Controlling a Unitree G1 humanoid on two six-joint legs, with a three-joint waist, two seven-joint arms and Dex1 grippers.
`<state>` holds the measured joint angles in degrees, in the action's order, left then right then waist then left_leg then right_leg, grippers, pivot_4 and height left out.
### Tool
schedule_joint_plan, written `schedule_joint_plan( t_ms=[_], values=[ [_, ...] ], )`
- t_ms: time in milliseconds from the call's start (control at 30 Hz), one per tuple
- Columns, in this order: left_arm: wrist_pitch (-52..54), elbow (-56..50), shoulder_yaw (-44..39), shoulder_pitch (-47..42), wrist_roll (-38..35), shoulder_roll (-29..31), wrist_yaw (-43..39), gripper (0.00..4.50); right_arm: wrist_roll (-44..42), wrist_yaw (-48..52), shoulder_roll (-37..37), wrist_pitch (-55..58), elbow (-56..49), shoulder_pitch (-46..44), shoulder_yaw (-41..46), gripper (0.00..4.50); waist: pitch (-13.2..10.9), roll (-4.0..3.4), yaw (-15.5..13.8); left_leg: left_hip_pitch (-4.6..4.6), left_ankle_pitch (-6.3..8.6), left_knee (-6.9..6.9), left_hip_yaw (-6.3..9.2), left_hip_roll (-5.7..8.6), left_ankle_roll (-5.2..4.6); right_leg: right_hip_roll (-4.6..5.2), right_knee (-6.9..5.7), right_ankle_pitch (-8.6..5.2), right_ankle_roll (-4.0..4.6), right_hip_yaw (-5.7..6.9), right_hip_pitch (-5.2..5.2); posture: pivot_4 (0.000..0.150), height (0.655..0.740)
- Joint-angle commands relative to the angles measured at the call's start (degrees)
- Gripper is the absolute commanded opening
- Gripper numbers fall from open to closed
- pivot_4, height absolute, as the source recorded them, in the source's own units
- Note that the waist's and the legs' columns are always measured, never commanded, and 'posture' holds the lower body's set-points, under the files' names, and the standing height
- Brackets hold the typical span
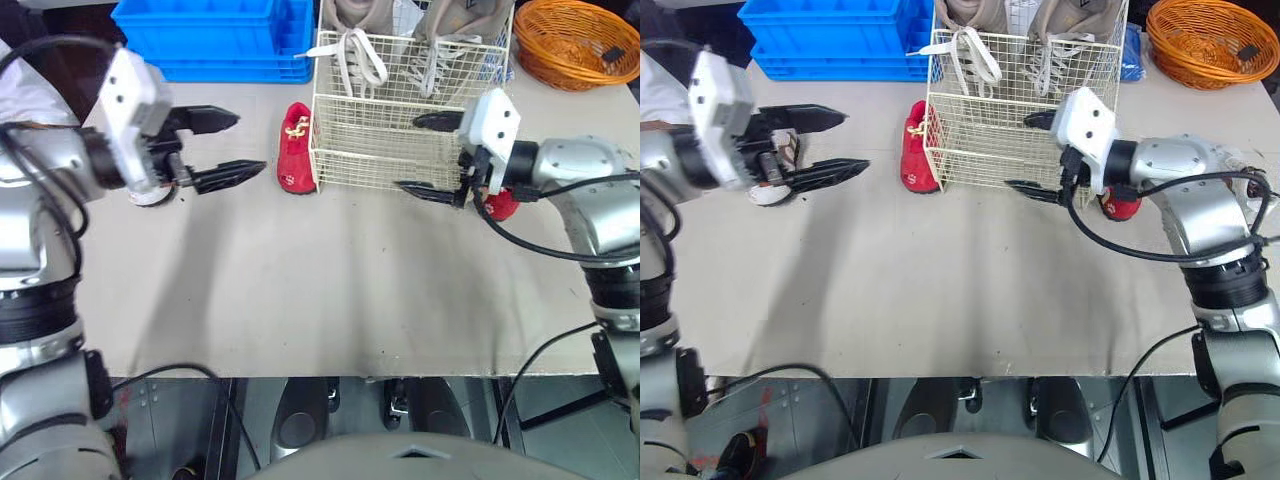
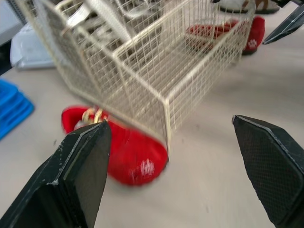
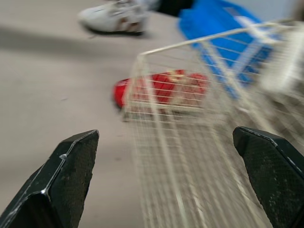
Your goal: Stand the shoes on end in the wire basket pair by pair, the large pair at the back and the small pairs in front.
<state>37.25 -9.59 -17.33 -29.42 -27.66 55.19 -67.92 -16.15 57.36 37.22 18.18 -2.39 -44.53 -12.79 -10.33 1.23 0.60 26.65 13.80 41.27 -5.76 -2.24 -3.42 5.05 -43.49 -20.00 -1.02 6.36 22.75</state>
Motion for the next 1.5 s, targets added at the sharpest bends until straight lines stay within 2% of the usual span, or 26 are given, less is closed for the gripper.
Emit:
schedule_joint_plan(
  t_ms=[33,200,267,333,567,900,1267,1500],
  values=[
    [0.6,-5.0,-4.4,2.8,-3.9,2.1,-0.4,4.41,2.9,3.5,-1.5,-1.8,4.5,-4.6,-2.4,4.5,0.0,0.0,0.0,0.0,0.0,0.0,0.0,0.0,0.0,0.0,0.0,0.0,0.0,0.0,0.0,0.15,0.686],
    [1.9,-8.1,-6.2,5.8,-6.1,3.0,1.4,4.41,8.0,5.0,-3.4,-1.5,11.6,-9.4,-5.5,4.5,0.0,0.0,0.1,0.03,0.0,0.01,0.05,0.0,0.0,0.0,0.0,0.0,0.0,0.03,-0.01,0.15,0.686],
    [2.0,-9.1,-6.7,7.6,-6.1,3.7,2.0,4.5,9.9,6.0,-3.5,-1.8,13.3,-10.4,-6.6,3.98,0.0,0.0,0.2,0.03,0.0,0.0,0.04,0.0,0.0,0.0,0.0,0.0,0.0,0.03,0.0,0.15,0.686],
    [2.2,-9.9,-7.5,9.1,-6.4,4.1,2.5,4.5,11.2,7.1,-3.5,-2.6,14.3,-11.1,-7.2,3.29,0.0,0.0,0.2,0.03,0.0,-0.03,0.05,-0.01,0.0,-0.01,0.0,0.0,0.0,0.04,0.01,0.15,0.686],
    [3.2,-10.8,-9.3,11.3,-8.8,4.2,4.3,4.5,12.6,10.6,-3.3,-3.7,14.6,-12.1,-6.7,0.02,0.0,-0.01,0.2,0.03,0.0,-0.03,0.04,-0.01,0.0,0.0,0.0,0.0,0.0,0.03,0.01,0.15,0.686],
    [3.4,-10.7,-9.7,11.4,-13.6,4.1,4.7,4.5,11.0,18.8,0.6,-2.5,9.8,-11.7,-5.3,0.02,0.0,-0.03,0.1,0.07,0.01,-0.1,0.05,0.0,0.0,0.0,0.13,0.0,0.0,0.06,0.01,0.15,0.686],
    [2.4,-10.2,-7.8,10.4,-14.0,4.0,5.0,4.5,9.7,18.5,0.5,4.5,1.6,-8.8,-5.1,0.02,0.0,-0.04,0.2,0.07,0.01,-0.14,0.05,-0.01,0.0,0.0,0.13,0.0,0.0,0.06,0.01,0.15,0.686],
    [2.0,-9.5,-6.1,9.1,-13.7,3.4,5.0,4.5,11.5,16.9,1.2,3.8,1.9,-8.3,-5.2,0.02,0.0,-0.04,0.2,0.07,0.01,-0.14,0.05,-0.01,0.0,-0.01,0.14,0.0,0.0,0.06,0.02,0.15,0.686]
  ],
)
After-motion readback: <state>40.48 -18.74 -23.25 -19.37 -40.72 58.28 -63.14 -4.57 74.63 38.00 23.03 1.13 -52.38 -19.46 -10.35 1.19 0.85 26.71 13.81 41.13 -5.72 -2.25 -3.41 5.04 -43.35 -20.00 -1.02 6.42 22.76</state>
